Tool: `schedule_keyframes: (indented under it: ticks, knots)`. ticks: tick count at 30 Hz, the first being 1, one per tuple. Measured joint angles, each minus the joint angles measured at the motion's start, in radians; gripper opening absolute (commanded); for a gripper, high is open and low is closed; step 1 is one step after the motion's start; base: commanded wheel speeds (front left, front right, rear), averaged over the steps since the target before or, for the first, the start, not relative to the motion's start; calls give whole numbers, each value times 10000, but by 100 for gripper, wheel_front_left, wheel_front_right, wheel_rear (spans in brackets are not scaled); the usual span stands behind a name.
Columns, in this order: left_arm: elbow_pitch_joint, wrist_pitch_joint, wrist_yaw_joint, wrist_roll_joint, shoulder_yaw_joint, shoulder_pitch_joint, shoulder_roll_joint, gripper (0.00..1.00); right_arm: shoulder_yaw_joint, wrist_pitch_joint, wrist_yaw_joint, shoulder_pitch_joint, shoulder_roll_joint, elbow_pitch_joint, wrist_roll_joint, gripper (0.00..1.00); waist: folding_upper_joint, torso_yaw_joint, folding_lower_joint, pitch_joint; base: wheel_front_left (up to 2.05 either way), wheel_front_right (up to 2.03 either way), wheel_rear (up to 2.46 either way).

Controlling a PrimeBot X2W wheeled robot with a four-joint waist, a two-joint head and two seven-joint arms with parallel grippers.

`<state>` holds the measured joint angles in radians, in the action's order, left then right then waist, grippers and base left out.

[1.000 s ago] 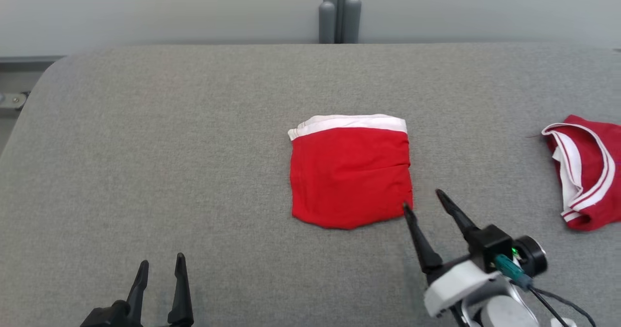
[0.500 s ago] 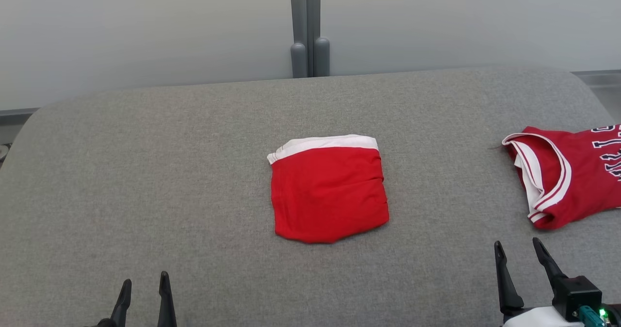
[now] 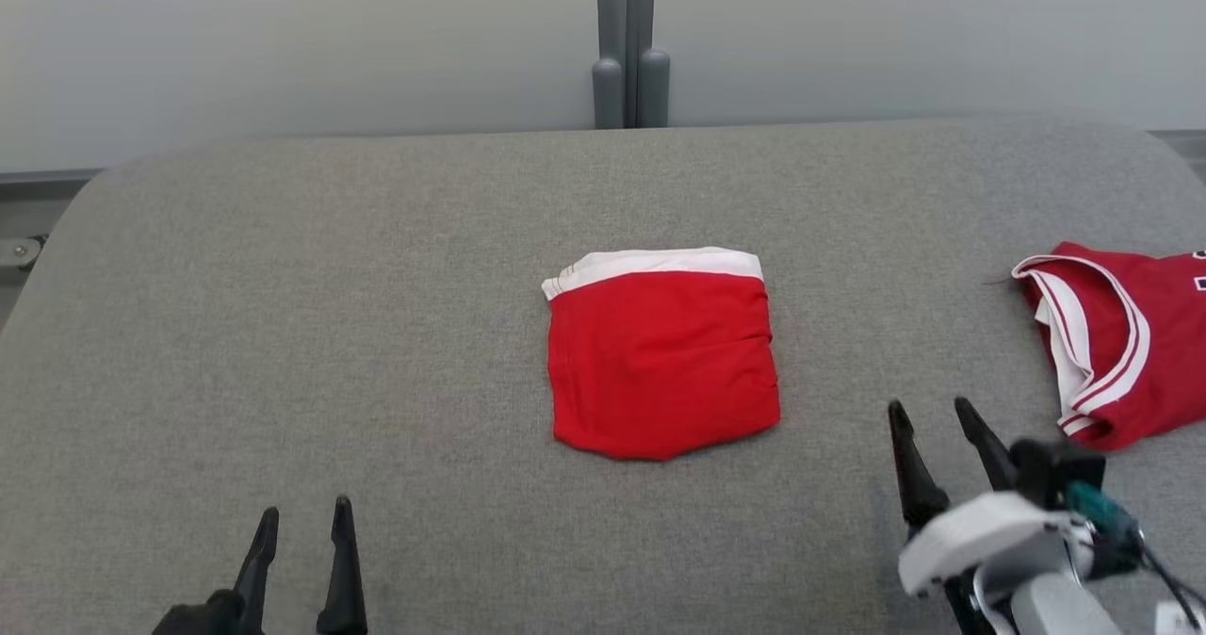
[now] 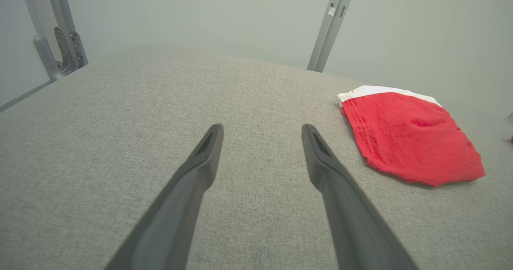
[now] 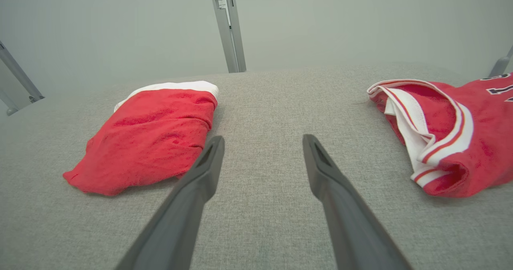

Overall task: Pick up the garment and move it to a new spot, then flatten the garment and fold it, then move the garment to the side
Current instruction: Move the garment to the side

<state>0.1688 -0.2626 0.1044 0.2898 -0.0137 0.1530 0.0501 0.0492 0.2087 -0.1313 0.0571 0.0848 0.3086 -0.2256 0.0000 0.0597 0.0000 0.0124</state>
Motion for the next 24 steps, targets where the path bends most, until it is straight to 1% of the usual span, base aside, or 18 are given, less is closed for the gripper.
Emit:
schedule_keyframes:
  ticks: [3, 5, 7, 8, 9, 11, 14, 17, 23, 24]
  knots:
    - [-102, 0, 21, 157, -240, -411, 0, 100, 991, -1737, 6, 1687, 314, 182, -1676, 100, 0, 100, 0, 384, 0, 0, 0]
    - [-84, 0, 71, 142, -408, -588, 2, 100, 1168, -2773, -2, 2680, 447, 343, -2562, 100, 0, 148, 0, 696, 0, 0, 0]
    - [-40, 0, 98, 146, -529, -757, -2, 100, 1281, -3847, 4, 3374, 669, 694, -3258, 100, 0, 212, 0, 994, 0, 0, 0]
    - [-40, 0, 98, 146, -529, -757, -2, 100, 1281, -3847, 4, 3374, 669, 694, -3258, 100, 0, 212, 0, 994, 0, 0, 0]
    - [-8, 0, 102, 199, -583, -995, -2, 100, 1250, -4665, 6, 3886, 721, 1152, -3684, 100, 0, 307, 0, 1262, 0, 0, 0]
    - [23, 0, 111, 270, -704, -1199, 2, 100, 1183, -5473, 6, 4422, 782, 1676, -3933, 100, 0, 437, 0, 1512, 0, 0, 0]
    - [96, 0, 128, 359, -926, -1456, -4, 100, 1032, -6372, 8, 4869, 790, 2297, -4497, 100, 0, 730, 0, 1777, 0, 0, 0]
    - [136, 0, 109, 445, -1001, -1549, 0, 100, 1034, -6911, 6, 5123, 809, 2688, -4928, 100, 0, 1072, 0, 1957, 0, 0, 0]
    - [153, 0, 96, 514, -1041, -1590, 0, 100, 1114, -7465, 6, 5337, 991, 3112, -5476, 100, 0, 1567, 0, 2224, 0, 0, 0]
    - [151, 0, 94, 516, -1037, -1589, 0, 100, 1149, -7507, 4, 5366, 1003, 3152, -5553, 80, 0, 1614, 0, 2255, 0, 0, 0]
